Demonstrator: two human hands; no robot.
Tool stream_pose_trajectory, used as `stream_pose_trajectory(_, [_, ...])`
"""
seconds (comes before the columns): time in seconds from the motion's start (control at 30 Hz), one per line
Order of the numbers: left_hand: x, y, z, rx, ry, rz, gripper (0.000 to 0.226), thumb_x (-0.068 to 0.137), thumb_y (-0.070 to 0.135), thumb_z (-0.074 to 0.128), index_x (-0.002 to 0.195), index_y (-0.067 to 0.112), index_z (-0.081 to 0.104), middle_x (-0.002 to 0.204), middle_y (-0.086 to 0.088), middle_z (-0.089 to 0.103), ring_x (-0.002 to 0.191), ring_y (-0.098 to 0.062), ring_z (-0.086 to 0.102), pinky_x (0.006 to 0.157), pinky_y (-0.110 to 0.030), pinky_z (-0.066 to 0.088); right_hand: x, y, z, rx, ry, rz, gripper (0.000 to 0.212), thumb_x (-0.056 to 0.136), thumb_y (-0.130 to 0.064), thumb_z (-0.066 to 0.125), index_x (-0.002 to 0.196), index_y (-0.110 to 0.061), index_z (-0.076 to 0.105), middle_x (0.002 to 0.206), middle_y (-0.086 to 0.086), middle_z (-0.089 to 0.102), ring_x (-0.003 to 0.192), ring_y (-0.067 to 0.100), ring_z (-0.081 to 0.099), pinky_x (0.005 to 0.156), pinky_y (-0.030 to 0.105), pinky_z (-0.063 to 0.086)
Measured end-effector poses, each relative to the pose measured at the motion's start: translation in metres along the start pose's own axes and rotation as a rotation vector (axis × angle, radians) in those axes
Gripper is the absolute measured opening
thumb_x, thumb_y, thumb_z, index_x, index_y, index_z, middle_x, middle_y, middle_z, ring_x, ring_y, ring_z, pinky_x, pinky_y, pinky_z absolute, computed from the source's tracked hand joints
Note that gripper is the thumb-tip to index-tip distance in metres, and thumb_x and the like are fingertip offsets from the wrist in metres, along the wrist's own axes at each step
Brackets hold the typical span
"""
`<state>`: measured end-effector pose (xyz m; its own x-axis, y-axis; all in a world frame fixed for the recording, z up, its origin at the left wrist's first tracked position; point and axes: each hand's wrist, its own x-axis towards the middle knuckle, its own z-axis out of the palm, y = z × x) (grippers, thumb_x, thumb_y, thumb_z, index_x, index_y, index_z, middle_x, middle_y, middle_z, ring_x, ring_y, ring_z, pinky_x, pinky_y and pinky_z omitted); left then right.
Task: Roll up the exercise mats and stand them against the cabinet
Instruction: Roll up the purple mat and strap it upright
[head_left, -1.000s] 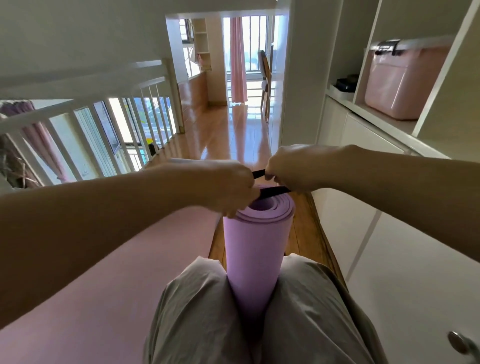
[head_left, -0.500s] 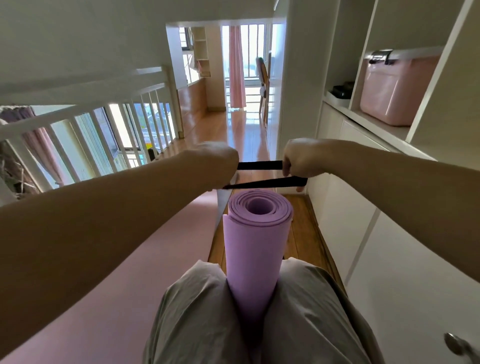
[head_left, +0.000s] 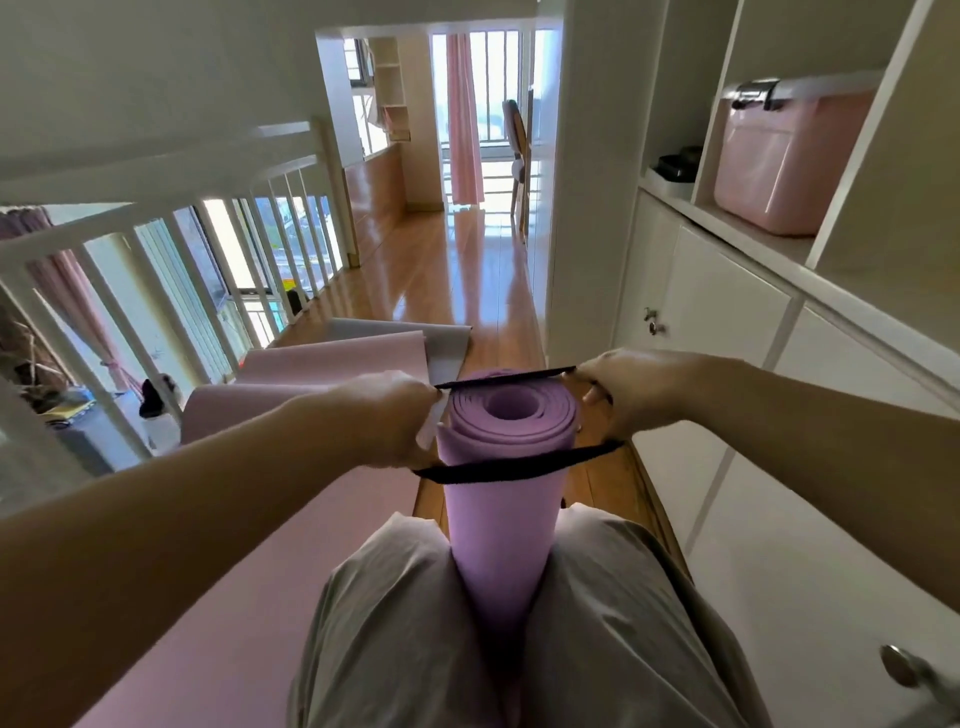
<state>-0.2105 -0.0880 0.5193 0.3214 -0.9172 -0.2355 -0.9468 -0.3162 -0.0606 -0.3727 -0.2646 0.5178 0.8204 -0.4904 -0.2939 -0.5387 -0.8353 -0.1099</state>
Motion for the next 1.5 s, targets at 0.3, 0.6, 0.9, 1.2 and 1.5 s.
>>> stream_pose_trajectory(0.3, [0.047,-0.023,-0.002,-0.16,-0.194,-0.068,0.054,0.085,0.042,0.067,0.132,0.026,0.045,0.079,0.011,0.063,0.051,0.002,0.057,0.051,-0.017,0.046,0.049,0.004,0.005,0.054,0.025,-0.109,0.052,0.08,-0.017,0.075,0.128,-0.019,0.055,0.109,-0.004,0.061,0.095,0.012,0.056,0.084,0.025,0.05])
stream_pose_trajectory(0.6, [0.056,-0.018,0.077,-0.208,-0.296,0.019,0.028,0.086,0.037,0.067,0.102,0.014,0.063,0.095,0.001,0.07,0.084,-0.017,0.062,0.076,-0.024,0.048,0.057,0.013,0.079,0.153,-0.172,-0.166,0.047,0.079,-0.022,0.076,0.121,-0.018,0.057,0.098,-0.009,0.057,0.092,0.012,0.056,0.082,0.023,0.046])
stream_pose_trajectory(0.9, [0.065,-0.003,0.105,0.119,-0.12,-0.011,0.07,0.076,0.075,0.035,0.123,0.028,0.056,0.097,0.005,0.061,0.087,-0.015,0.058,0.062,-0.028,0.047,0.067,0.021,0.111,0.248,-0.13,-0.16,0.045,0.079,-0.028,0.077,0.119,-0.019,0.057,0.099,-0.008,0.06,0.092,0.012,0.059,0.086,0.028,0.053])
stream_pose_trajectory(1.2, [0.111,-0.037,0.077,0.116,0.107,-0.044,0.049,0.084,0.063,0.051,0.121,0.032,0.061,0.113,0.011,0.061,0.095,-0.013,0.052,0.069,-0.026,0.038,0.112,0.026,0.074,0.302,0.107,-0.11,0.041,0.075,-0.024,0.078,0.112,-0.02,0.06,0.103,-0.004,0.062,0.094,0.014,0.061,0.085,0.033,0.055])
stream_pose_trajectory(1.5, [0.187,-0.062,0.08,0.223,0.093,-0.1,0.066,0.078,0.072,0.04,0.127,0.031,0.055,0.106,0.003,0.063,0.093,-0.02,0.057,0.066,-0.028,0.041,0.184,0.045,0.071,0.255,0.157,-0.051,0.036,0.073,-0.029,0.08,0.097,-0.027,0.053,0.093,-0.004,0.063,0.088,0.014,0.062,0.081,0.031,0.055])
